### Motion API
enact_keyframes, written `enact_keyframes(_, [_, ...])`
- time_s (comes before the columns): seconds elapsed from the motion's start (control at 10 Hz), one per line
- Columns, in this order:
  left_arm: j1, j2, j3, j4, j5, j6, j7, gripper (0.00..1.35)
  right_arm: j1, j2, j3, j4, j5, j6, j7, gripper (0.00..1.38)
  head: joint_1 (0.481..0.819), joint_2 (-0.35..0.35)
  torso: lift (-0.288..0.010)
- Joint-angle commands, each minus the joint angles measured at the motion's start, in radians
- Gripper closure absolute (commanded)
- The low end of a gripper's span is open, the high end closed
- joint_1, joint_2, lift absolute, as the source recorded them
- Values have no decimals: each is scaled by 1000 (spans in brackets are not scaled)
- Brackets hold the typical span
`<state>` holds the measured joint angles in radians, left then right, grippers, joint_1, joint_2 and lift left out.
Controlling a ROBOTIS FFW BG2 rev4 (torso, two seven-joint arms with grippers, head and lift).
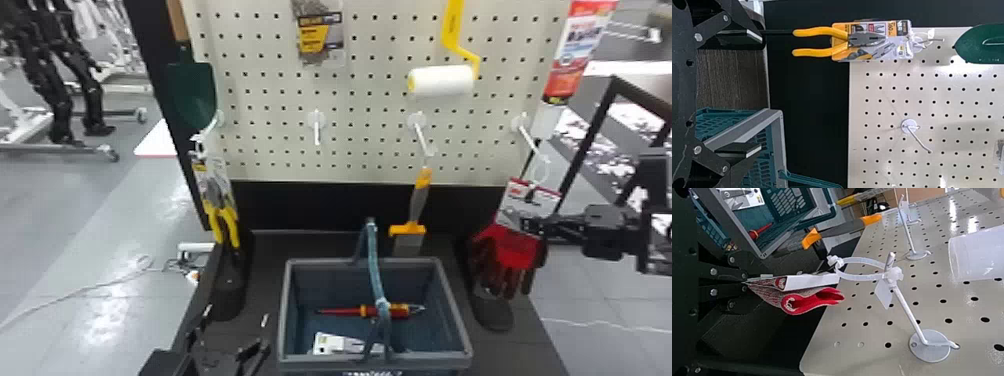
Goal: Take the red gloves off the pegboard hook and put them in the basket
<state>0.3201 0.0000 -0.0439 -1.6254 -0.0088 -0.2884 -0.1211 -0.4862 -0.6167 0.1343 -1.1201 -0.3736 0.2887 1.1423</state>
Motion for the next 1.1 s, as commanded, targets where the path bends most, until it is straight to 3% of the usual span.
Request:
enact_keyframes(0.0, [-1,-3,1,1,1,0,0,320,2,0,1,2,1,1,1,1283,549,0,-100])
enact_keyframes(0.6, [2,-3,2,1,1,-3,0,320,3,0,1,0,2,3,5,1283,549,0,-100])
enact_keyframes(1.0, [7,-3,7,-1,1,-6,0,320,25,-21,-16,-109,36,7,19,1283,549,0,-100])
